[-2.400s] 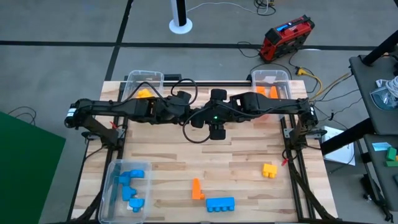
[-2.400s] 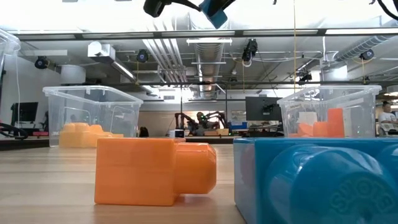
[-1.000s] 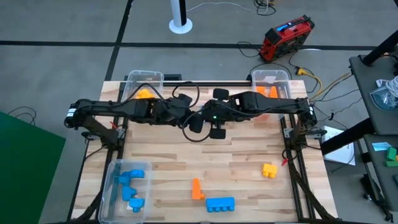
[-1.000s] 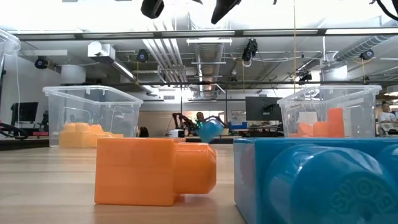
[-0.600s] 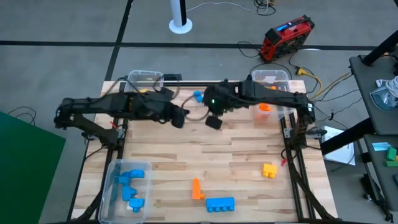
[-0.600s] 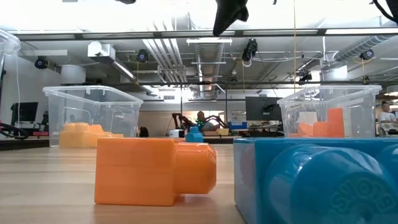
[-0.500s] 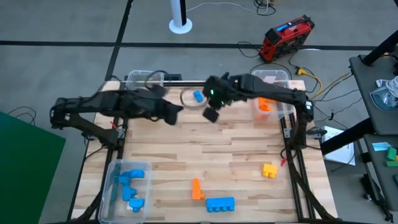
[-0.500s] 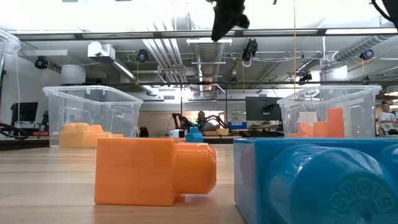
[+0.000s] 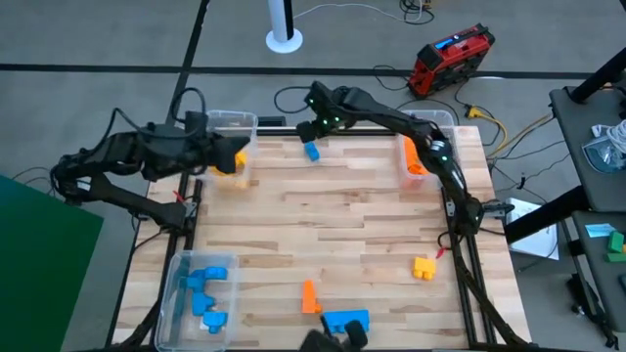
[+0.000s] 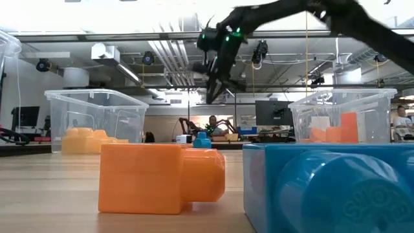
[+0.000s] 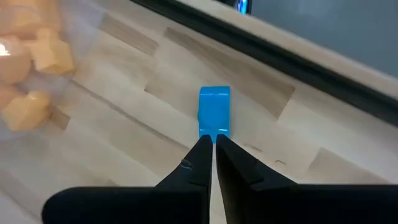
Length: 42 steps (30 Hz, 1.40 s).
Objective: Sort blocks
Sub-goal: Put the top right blue game piece into the bottom left transparent bin
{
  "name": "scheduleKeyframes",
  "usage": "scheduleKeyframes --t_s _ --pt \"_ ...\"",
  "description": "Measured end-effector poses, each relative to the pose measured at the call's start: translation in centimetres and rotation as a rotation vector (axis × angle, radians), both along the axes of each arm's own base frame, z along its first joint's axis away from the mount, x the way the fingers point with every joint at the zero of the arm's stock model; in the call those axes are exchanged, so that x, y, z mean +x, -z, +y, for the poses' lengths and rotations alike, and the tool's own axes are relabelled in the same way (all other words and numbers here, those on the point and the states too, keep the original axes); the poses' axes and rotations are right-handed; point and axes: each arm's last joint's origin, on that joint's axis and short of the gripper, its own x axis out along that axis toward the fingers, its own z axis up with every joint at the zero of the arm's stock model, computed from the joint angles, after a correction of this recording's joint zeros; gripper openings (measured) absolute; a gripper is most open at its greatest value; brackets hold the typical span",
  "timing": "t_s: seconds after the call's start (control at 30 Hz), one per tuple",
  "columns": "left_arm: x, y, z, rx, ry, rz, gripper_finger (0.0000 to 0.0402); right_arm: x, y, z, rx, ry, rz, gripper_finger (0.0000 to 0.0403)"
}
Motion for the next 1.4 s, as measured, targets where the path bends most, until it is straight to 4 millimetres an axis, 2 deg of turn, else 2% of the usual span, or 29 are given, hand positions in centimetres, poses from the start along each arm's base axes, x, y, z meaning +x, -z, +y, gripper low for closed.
scheduleKeyframes --t_s 0.13,0.27,0.33,0.4,0.5,0.67,0.87,1.13,1.4 --pt "-0.9 -0.1 0.1 0.018 -0.031 0.004 0.0002 0.7 2.4 -2.0 0.075 0.034 0.044 0.0012" --pt "-1.1 0.3 0.2 0.015 -0.035 0.054 0.0002 1.2 5.3 -2.7 0.105 0.023 0.082 0.0012" --pt "-1.1 0.5 0.2 0.012 -0.037 0.077 0.0002 1.4 6.0 -2.6 0.106 0.004 0.097 0.0012" --pt "-1.0 0.8 0.2 0.009 -0.040 0.096 0.0002 1.6 6.5 -2.5 0.097 -0.018 0.112 0.0013" --pt "-0.8 0.9 0.2 0.015 -0.063 0.108 0.0002 2.0 6.7 -2.6 0.067 0.058 0.104 0.0013" --pt "-0.9 0.9 0.2 0.024 -0.083 0.107 0.0002 3.4 6.9 -3.4 0.017 0.044 -0.039 0.0013" --pt "-1.1 0.9 0.3 0.019 -0.088 0.101 0.0002 3.4 8.0 -3.4 0.035 0.103 -0.002 0.0013" --pt "-1.2 0.9 0.3 0.020 -0.088 0.111 0.0002 3.1 8.6 -2.0 0.076 0.081 0.111 0.0013" --pt "-1.2 1.0 0.3 0.021 -0.088 0.124 0.0002 4.3 8.7 1.3 0.093 -0.002 0.154 0.0013"
